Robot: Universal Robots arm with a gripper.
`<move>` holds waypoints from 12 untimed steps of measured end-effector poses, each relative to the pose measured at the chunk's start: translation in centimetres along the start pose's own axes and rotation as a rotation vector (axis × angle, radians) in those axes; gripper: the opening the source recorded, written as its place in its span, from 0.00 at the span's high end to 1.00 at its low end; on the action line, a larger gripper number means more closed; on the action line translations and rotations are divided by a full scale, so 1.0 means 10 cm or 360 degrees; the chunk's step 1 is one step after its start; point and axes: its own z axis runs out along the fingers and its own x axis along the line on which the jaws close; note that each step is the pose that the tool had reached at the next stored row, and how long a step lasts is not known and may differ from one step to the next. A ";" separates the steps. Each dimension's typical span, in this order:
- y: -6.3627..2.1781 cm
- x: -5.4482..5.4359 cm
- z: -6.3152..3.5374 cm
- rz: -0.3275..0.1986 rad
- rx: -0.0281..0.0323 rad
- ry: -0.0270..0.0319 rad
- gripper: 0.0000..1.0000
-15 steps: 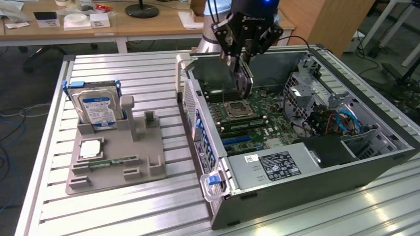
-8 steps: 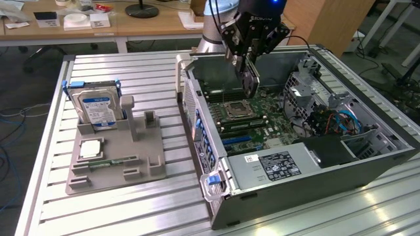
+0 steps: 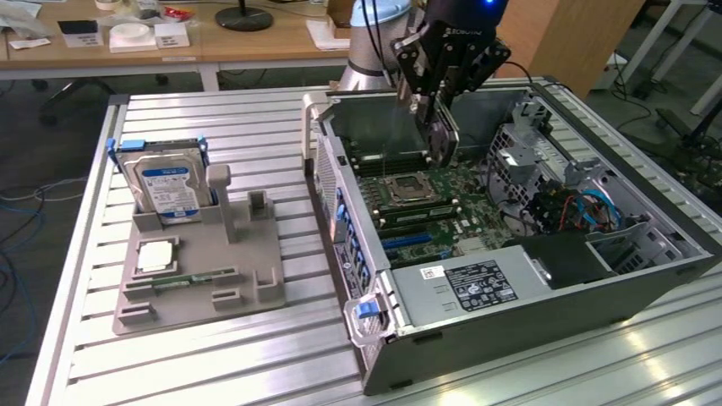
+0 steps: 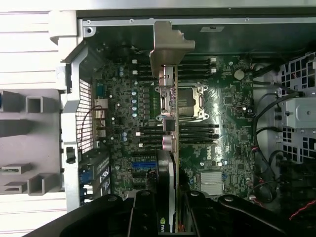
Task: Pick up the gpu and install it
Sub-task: 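Pick up the gpu and move the gpu toward the slot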
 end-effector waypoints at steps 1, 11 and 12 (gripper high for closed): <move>0.001 -0.02 0.001 0.0000 -0.00002 -0.00001 0.73; 0.017 -0.25 0.007 0.0000 -0.00032 0.00001 0.73; 0.018 -0.28 0.007 0.0000 -0.00034 0.00001 0.73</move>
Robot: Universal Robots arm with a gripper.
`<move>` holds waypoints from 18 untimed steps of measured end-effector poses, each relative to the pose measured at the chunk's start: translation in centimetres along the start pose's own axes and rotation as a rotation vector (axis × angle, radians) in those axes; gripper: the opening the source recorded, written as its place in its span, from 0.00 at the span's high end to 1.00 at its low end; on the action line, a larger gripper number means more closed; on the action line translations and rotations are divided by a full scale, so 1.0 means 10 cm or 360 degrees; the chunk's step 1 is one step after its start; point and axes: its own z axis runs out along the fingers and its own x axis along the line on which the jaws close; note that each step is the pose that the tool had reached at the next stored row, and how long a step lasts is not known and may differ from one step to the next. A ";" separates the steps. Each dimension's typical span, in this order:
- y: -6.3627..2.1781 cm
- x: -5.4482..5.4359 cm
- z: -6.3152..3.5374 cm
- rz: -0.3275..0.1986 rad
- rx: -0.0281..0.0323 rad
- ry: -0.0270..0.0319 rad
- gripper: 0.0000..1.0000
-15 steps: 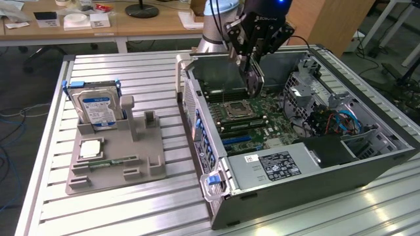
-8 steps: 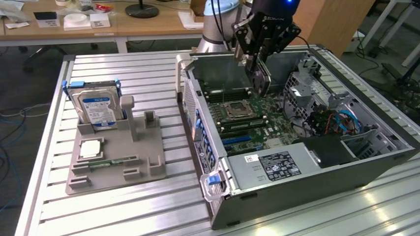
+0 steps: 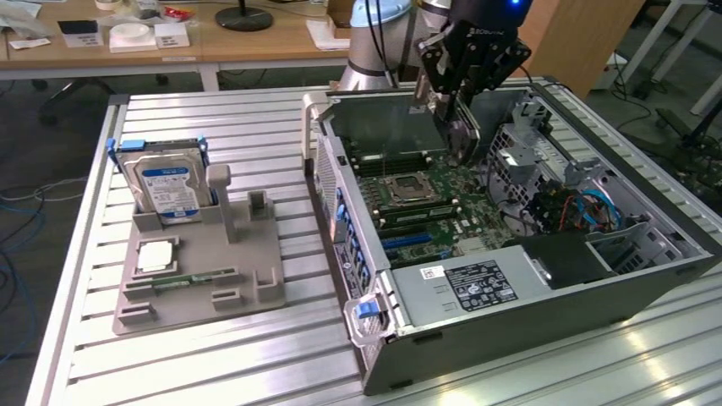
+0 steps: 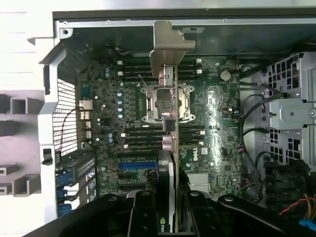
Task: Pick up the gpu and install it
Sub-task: 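Pick up the gpu and move the gpu toward the slot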
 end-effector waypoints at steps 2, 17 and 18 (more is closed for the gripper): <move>0.003 -0.05 0.001 0.0000 -0.00003 0.00000 0.73; 0.030 -0.46 0.013 0.0000 -0.00014 0.00001 0.73; 0.032 -0.49 0.013 0.0000 -0.00014 0.00001 0.73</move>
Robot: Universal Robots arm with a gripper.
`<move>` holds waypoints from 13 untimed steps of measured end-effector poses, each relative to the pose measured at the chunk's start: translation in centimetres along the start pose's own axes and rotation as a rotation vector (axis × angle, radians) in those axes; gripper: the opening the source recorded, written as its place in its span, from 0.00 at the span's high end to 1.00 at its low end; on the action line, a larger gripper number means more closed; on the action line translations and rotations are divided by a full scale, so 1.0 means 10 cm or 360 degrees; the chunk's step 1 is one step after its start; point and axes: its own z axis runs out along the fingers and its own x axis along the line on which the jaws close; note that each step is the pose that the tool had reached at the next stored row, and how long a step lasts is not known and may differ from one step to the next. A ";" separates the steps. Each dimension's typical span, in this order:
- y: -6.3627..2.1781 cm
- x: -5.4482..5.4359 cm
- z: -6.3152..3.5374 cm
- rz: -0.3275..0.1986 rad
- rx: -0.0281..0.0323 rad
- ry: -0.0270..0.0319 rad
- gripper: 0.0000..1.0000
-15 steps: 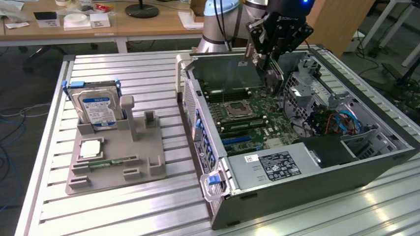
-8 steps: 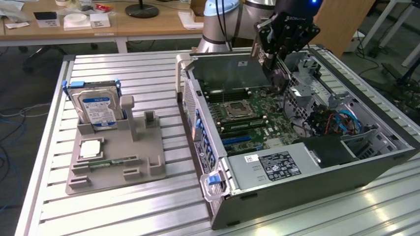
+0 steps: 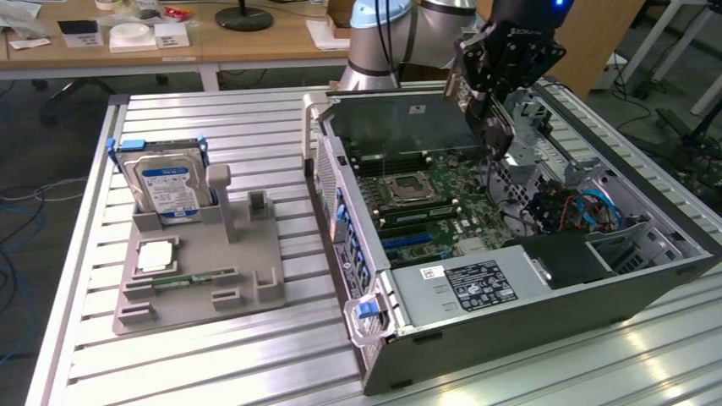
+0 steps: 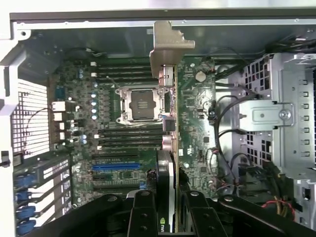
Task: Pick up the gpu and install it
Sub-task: 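Pick up the gpu and move the gpu toward the slot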
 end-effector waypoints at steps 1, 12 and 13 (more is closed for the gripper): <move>0.001 -0.02 0.001 0.0000 -0.00001 0.00000 0.73; 0.010 -0.15 0.004 0.0000 0.00000 0.00000 0.73; 0.010 -0.15 0.004 0.0000 0.00000 0.00000 0.73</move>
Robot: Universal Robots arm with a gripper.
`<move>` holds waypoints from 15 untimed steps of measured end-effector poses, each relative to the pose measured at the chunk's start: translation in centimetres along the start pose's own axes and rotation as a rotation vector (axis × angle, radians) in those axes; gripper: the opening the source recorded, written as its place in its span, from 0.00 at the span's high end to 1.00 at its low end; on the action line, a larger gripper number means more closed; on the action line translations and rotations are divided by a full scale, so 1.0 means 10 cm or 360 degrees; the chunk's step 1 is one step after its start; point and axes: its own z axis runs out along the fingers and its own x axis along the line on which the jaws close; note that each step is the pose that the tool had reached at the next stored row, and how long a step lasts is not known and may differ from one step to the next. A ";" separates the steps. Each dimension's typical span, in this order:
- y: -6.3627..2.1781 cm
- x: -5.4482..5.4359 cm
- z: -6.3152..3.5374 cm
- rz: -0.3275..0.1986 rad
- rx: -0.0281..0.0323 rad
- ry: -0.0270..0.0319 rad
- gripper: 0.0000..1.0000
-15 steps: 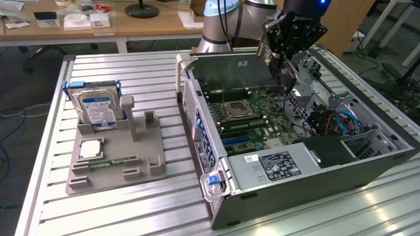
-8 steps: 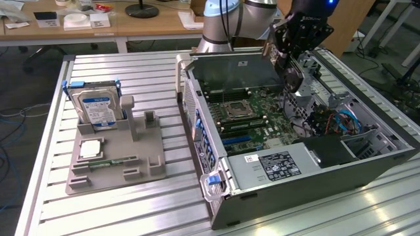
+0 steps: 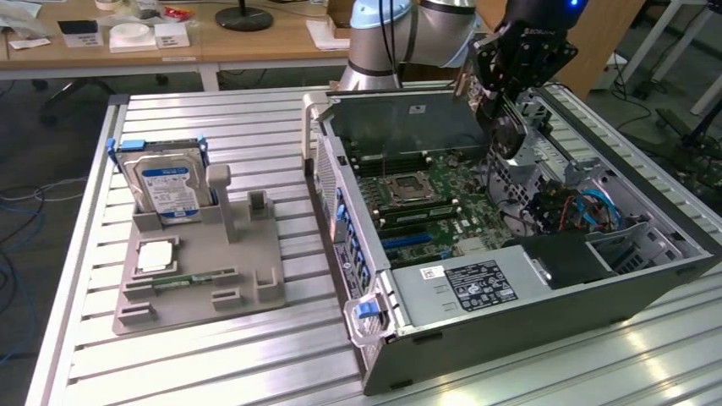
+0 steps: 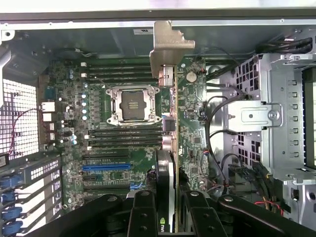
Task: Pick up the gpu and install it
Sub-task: 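Pick up the gpu and move the gpu toward the slot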
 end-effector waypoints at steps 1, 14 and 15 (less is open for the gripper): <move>0.000 0.00 0.000 0.0000 0.00000 0.00000 0.73; 0.010 -0.15 0.004 0.0000 -0.00001 0.00000 0.73; 0.011 -0.16 0.005 0.0000 -0.00001 0.00001 0.73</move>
